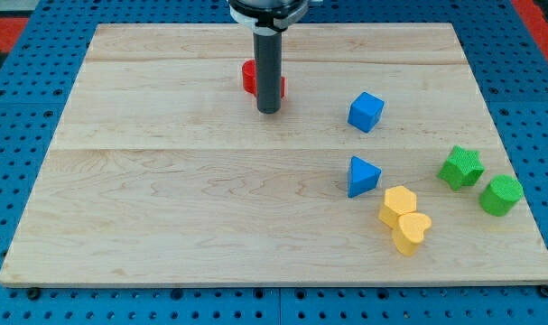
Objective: Slide the red star along with red circle to the top center
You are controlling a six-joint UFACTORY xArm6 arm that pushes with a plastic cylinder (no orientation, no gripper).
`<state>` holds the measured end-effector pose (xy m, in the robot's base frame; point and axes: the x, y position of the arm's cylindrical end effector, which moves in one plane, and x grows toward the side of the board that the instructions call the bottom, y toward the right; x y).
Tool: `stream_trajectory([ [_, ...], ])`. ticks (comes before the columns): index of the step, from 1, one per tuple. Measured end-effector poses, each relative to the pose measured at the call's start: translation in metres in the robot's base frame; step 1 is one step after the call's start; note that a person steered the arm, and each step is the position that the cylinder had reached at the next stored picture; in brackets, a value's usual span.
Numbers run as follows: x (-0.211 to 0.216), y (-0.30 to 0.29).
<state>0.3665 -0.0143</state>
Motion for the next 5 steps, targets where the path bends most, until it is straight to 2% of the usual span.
stream_trajectory([
  [3, -0.054, -0.03],
  [5, -0.089, -0.021],
])
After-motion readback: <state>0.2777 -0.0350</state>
